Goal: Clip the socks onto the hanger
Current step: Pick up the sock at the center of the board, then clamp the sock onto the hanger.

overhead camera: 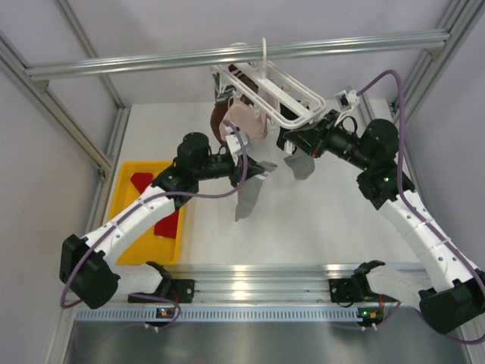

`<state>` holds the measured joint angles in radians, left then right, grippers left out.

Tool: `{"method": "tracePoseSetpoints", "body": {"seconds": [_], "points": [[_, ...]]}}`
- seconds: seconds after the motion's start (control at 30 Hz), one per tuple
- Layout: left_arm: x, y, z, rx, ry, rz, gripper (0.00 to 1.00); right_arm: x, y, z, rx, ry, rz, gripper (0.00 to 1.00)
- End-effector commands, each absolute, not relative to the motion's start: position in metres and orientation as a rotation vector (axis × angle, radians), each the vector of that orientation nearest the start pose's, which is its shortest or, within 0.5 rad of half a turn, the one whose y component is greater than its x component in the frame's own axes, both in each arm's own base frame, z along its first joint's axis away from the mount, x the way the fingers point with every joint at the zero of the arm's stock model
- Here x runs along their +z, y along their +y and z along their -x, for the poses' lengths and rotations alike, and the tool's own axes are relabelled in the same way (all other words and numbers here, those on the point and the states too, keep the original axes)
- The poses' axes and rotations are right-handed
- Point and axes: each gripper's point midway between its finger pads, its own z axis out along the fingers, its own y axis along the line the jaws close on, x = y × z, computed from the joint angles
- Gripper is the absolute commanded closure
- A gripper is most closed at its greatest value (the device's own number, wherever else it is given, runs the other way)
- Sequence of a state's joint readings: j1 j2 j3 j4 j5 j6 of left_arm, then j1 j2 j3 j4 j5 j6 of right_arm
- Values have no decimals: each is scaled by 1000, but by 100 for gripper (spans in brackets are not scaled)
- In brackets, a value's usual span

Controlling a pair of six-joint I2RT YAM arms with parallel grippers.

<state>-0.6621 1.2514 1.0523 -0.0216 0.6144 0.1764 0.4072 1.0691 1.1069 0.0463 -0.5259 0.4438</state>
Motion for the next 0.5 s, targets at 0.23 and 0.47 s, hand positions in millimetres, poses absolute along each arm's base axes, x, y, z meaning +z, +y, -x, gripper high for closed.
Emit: {"method": "tracePoseSetpoints", "body": {"seconds": [0.23, 0.47], "points": [[348, -322, -223, -1457, 1268, -1064, 100, 431, 242, -259, 1133, 1355, 565, 100], [369, -325, -220, -1558, 1183, -1006, 100, 433, 246, -251, 1183, 1324, 607, 100]]}}
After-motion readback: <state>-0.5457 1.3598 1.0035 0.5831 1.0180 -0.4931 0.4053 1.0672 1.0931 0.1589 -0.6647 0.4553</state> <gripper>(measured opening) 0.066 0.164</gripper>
